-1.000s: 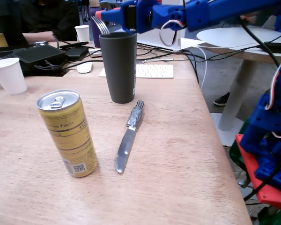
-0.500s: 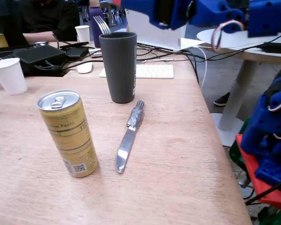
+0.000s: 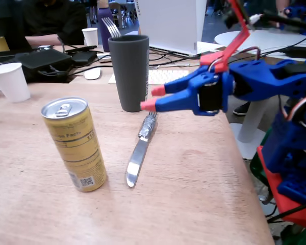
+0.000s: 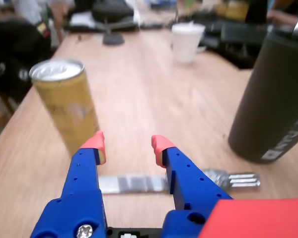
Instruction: Grab the fork and place it in gray glass
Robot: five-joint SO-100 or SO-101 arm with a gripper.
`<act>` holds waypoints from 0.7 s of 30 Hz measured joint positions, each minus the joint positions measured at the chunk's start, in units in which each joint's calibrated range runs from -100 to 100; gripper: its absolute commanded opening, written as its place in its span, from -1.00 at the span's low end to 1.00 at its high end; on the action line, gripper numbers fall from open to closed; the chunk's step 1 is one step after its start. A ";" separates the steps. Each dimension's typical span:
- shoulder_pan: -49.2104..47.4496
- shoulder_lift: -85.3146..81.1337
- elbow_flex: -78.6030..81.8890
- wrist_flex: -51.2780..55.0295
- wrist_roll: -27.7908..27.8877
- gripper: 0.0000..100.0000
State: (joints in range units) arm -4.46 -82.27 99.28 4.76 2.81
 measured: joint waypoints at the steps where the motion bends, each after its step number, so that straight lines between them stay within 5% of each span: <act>1: -1.13 -1.99 0.00 5.63 0.15 -0.58; 7: -5.73 -9.42 0.00 29.07 -0.10 -0.58; 10: -10.90 -10.98 0.00 31.30 -0.10 -0.61; 15: -12.78 -13.06 0.00 31.30 -4.30 -1.00; 21: -14.56 -13.06 0.00 31.47 -4.44 -1.00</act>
State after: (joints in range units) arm -19.02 -95.33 99.28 36.23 -1.64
